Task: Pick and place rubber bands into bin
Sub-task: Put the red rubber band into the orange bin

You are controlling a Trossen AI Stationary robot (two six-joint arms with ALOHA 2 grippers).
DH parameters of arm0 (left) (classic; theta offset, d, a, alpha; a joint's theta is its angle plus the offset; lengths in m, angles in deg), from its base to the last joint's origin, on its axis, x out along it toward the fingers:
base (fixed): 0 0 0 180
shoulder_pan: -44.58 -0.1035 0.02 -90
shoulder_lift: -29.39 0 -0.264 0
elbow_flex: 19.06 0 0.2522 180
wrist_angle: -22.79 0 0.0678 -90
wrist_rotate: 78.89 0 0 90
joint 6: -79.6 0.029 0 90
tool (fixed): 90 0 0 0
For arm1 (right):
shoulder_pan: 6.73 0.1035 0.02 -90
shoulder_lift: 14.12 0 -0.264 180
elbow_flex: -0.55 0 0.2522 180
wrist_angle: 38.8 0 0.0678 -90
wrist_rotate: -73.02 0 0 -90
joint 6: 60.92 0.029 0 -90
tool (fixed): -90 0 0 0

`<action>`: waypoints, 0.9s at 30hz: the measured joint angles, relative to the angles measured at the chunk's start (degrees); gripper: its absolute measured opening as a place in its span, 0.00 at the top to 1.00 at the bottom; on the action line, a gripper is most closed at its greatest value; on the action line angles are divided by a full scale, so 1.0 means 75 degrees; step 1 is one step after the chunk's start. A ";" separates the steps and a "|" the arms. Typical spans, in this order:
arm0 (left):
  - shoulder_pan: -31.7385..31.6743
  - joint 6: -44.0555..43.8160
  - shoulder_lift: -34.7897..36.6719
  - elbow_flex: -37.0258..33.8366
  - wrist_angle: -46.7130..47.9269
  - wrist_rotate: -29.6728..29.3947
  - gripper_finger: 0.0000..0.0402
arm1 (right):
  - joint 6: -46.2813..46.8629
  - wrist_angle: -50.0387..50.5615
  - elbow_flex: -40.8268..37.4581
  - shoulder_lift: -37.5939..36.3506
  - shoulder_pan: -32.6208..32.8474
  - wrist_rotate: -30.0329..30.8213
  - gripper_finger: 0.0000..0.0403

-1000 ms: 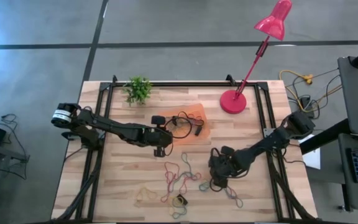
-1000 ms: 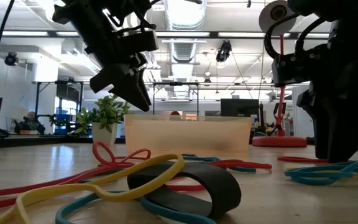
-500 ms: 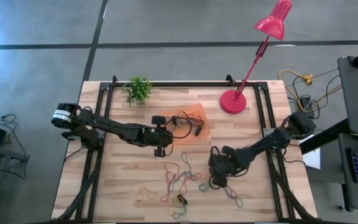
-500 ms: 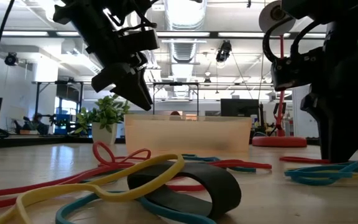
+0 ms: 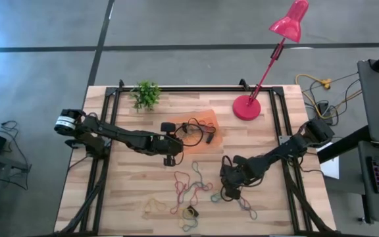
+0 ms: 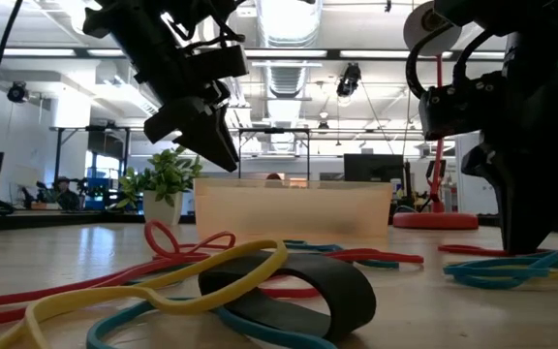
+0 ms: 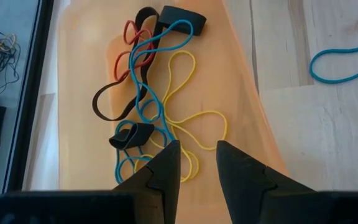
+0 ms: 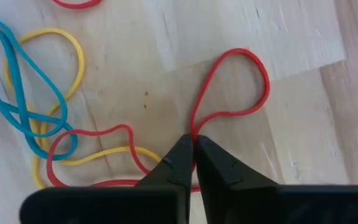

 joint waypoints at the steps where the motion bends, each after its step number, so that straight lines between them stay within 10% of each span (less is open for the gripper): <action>1: 0.0000 -0.0003 0.0000 0.0000 0.0000 0.0003 0.78 | -0.0020 0.0000 0.0000 0.0000 0.0003 0.0032 0.98; 27: -0.0008 -0.0003 0.0000 -0.0012 0.0008 0.0000 0.78 | -0.1498 0.0274 -0.0058 -0.0600 0.0042 0.0922 0.98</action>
